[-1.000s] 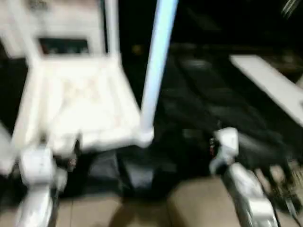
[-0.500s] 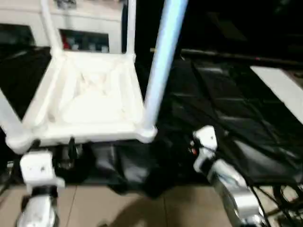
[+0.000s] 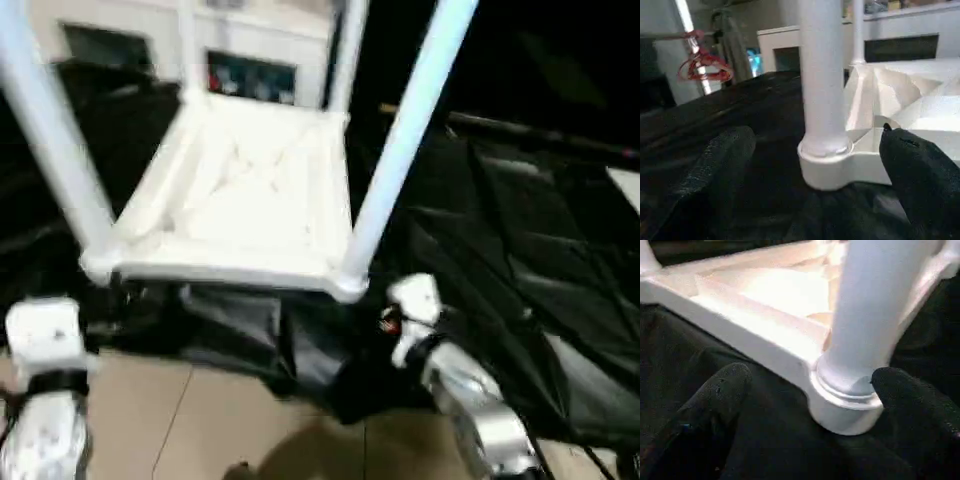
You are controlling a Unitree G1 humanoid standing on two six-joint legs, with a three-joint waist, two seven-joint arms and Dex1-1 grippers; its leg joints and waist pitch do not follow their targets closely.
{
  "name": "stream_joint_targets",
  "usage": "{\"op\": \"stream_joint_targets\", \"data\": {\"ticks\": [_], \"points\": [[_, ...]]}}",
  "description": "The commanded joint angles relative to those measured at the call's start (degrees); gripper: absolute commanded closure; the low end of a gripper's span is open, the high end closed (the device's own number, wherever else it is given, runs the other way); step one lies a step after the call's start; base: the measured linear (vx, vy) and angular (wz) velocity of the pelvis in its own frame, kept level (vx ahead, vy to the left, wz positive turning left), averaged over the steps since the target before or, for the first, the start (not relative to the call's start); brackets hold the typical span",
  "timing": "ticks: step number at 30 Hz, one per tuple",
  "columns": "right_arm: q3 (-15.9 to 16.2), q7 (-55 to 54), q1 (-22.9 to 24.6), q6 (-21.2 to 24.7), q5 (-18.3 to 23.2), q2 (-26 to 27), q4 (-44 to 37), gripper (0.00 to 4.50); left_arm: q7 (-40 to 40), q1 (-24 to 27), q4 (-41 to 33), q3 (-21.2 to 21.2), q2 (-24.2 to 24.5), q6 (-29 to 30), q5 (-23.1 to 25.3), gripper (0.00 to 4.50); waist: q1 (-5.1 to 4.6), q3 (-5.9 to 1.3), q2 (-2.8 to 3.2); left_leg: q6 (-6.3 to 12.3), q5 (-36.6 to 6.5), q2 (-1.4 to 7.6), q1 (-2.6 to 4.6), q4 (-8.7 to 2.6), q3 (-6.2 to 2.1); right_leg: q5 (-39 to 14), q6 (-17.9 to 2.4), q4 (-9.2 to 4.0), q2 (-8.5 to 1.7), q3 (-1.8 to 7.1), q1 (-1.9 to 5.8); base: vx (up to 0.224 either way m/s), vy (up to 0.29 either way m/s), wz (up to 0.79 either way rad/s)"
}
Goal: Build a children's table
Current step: Move to table
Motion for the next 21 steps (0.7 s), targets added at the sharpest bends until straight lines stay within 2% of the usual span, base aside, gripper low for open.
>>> {"op": "stream_joint_targets", "data": {"ticks": [1,2,3,4,5,6,7,8,9,10,11,12,13,14,15,16,17,18,19,20,21], "points": [[-2.8,-1.7,0.5,-0.4,0.9,-1.0,1.1,0.07,-1.2,-0.1,0.6,-0.5,-0.6,1.1,-1.3,0.00,1.11,-1.95,0.45,4.89,-24.6,0.66,-0.32,-7.39,3.01,-0.5,4.1,-6.32,-4.01,4.83,1.20,-0.141,-0.159,0.36],[-3.4,-2.4,0.8,-0.8,0.9,-1.0,1.2,0.07,-1.4,-0.1,0.6,-0.6,-0.4,1.3,-1.2,0.00,3.25,-0.69,-1.43,5.64,-16.0,1.03,3.13,5.04,7.44,-32.5,5.9,-16.97,-14.24,10.54,-3.90,-0.176,-0.176,0.12],[-6.0,-5.1,1.9,-2.5,0.9,-0.7,1.7,0.07,-2.0,-0.3,1.2,-1.1,0.0,1.4,-0.9,0.00,3.47,-0.47,-1.18,5.90,-7.3,1.16,-2.19,9.04,6.68,-44.9,10.2,-16.63,-15.45,12.74,0.06,-0.080,-0.121,-0.15],[-6.6,-5.8,2.2,-2.9,0.9,-0.7,1.7,0.07,-2.1,-0.3,1.4,-1.3,0.1,1.4,-0.9,0.00,4.77,-1.12,-0.94,5.72,-7.2,0.89,-2.83,8.47,6.78,-41.6,11.9,-15.46,-14.61,13.51,1.36,-0.080,-0.121,-0.15],[-9.1,-8.2,3.1,-4.0,1.7,-0.3,1.7,0.07,-2.7,-0.6,2.1,-1.7,0.2,1.3,-1.2,0.00,5.56,-1.25,-1.14,7.67,-10.3,0.83,-2.36,8.61,6.70,-30.5,11.5,-14.30,-15.01,15.06,1.17,-0.032,-0.054,-0.07],[-10.0,-8.6,3.6,-4.1,2.4,-0.2,1.3,0.07,-2.9,-0.8,2.7,-2.0,0.3,1.2,-1.3,0.00,5.85,-1.65,-1.42,8.32,-11.6,0.83,-1.76,8.44,6.90,-25.0,10.0,-14.08,-14.89,15.47,1.52,-0.078,0.001,0.28],[-10.4,-8.8,3.6,-4.1,2.9,-0.1,1.3,0.07,-3.1,-1.2,3.2,-2.1,0.4,1.1,-1.4,0.00,6.35,-1.95,-1.32,9.24,-12.7,1.00,-0.58,7.21,6.91,-16.0,4.6,-14.21,-13.90,16.17,1.76,-0.113,0.068,0.38],[-11.3,-9.8,4.1,-4.4,3.0,-0.2,0.7,0.07,-4.0,-1.9,4.5,-2.8,0.8,0.7,-1.7,0.00,6.36,-2.03,0.24,9.72,-12.4,1.09,0.69,5.50,6.86,-12.0,-0.7,-14.79,-12.52,15.88,1.96,-0.077,0.082,0.28],[-12.2,-11.1,4.6,-4.2,3.0,-0.2,-0.2,0.07,-5.8,-2.7,6.0,-4.1,1.4,-0.1,-1.7,0.00,6.00,-2.45,1.35,11.59,-11.0,1.45,1.87,2.20,6.97,-10.7,-2.9,-14.76,-10.09,14.93,2.57,-0.057,0.175,0.16],[-12.3,-11.3,4.7,-4.1,3.0,-0.2,-0.3,0.07,-6.1,-2.9,6.2,-4.3,1.5,-0.2,-1.8,0.00,6.00,-2.45,1.35,11.59,-11.0,1.45,1.87,2.20,6.97,-10.7,-2.9,-14.76,-10.09,14.93,2.57,-0.022,0.108,0.05],[-12.8,-12.3,5.0,-3.6,2.7,-0.2,-1.1,0.07,-7.8,-4.0,7.4,-5.5,1.8,-0.4,-2.3,0.00,4.48,-3.08,3.02,23.17,-5.5,2.54,6.79,-3.94,7.92,-1.7,-0.5,-10.82,-2.22,9.32,-1.55,-0.075,0.219,0.19],[-12.9,-12.5,5.0,-3.5,2.6,-0.2,-1.2,0.07,-8.1,-4.2,7.6,-5.7,1.9,-0.4,-2.4,0.00,2.10,-3.61,5.69,33.26,-6.0,4.56,8.49,-5.17,6.98,-3.1,-1.1,-4.24,-0.85,3.62,-5.38,-0.073,0.211,0.21],[-12.8,-12.5,5.4,-3.3,2.5,-0.3,-2.1,0.07,-9.2,-5.6,8.6,-6.5,1.9,-0.6,-2.8,0.00,1.31,-3.60,6.50,36.05,-4.9,4.95,7.70,-5.80,7.16,-1.8,-0.3,-1.03,-0.69,1.79,-5.63,-0.073,0.211,0.21],[-12.7,-12.4,5.6,-3.3,2.5,-0.4,-2.4,0.07,-9.5,-6.1,9.0,-6.8,1.9,-0.6,-2.8,0.00,0.87,-3.27,6.23,41.32,1.7,5.99,6.52,-5.72,6.83,0.3,2.4,1.59,-1.70,-0.20,-6.22,-0.044,0.204,0.08],[-11.7,-11.6,7.4,-3.8,0.9,-1.5,-4.2,0.07,-11.0,-9.7,12.0,-8.4,1.5,-0.8,-2.9,0.00,0.78,-2.95,5.74,41.50,5.0,5.96,5.80,-4.83,8.26,1.9,4.5,0.25,-3.14,-0.41,-6.35,-0.061,0.196,0.03],[-11.6,-11.5,7.8,-3.9,0.6,-1.7,-4.5,0.07,-11.2,-10.4,12.7,-8.6,1.4,-0.9,-3.0,0.00,0.79,-2.80,5.47,38.44,3.9,4.78,5.13,-3.97,9.55,3.1,4.9,-2.28,-4.34,0.51,-5.88,-0.061,0.196,0.03],[-11.5,-11.5,8.4,-4.1,0.1,-2.0,-5.0,0.07,-11.4,-11.8,14.3,-8.9,1.2,-1.0,-3.0,0.00,1.51,-4.37,1.82,26.96,-3.9,1.05,1.68,3.85,10.69,1.8,8.4,-10.01,-14.48,8.97,-1.06,-0.067,0.170,0.21],[-11.7,-11.8,8.8,-4.1,0.1,-2.1,-5.5,0.07,-11.4,-12.7,15.4,-9.0,1.0,-1.1,-3.1,0.00,2.50,-3.69,3.11,12.11,-14.6,3.16,-0.28,11.36,7.08,-7.4,3.6,-15.08,-24.33,16.75,-1.43,-0.080,0.241,0.17],[-12.1,-12.3,9.5,-3.9,0.3,-2.1,-6.6,0.07,-11.3,-13.6,16.6,-9.1,0.7,-1.2,-3.4,0.00,0.99,-3.05,3.19,7.85,-14.6,3.25,-1.80,12.42,5.37,-11.7,0.7,-14.38,-23.56,14.98,-0.10,-0.080,0.241,0.17],[-12.3,-12.4,9.7,-3.8,0.3,-2.1,-6.9,0.07,-11.3,-13.9,16.9,-9.1,0.6,-1.2,-3.5,0.00,-0.33,-2.50,3.07,2.20,-12.2,1.79,-2.51,10.48,5.48,-17.1,-2.3,-13.90,-18.47,8.26,1.96,-0.070,0.314,-0.29],[-12.4,-12.8,10.1,-3.3,0.5,-2.1,-8.0,0.07,-11.4,-14.4,17.8,-9.1,0.4,-1.4,-3.9,0.00,-0.23,-2.01,3.51,1.92,-11.4,1.01,-0.72,8.46,6.20,-19.0,-3.7,-14.69,-15.86,6.26,0.76,-0.054,0.300,-0.33]]}}
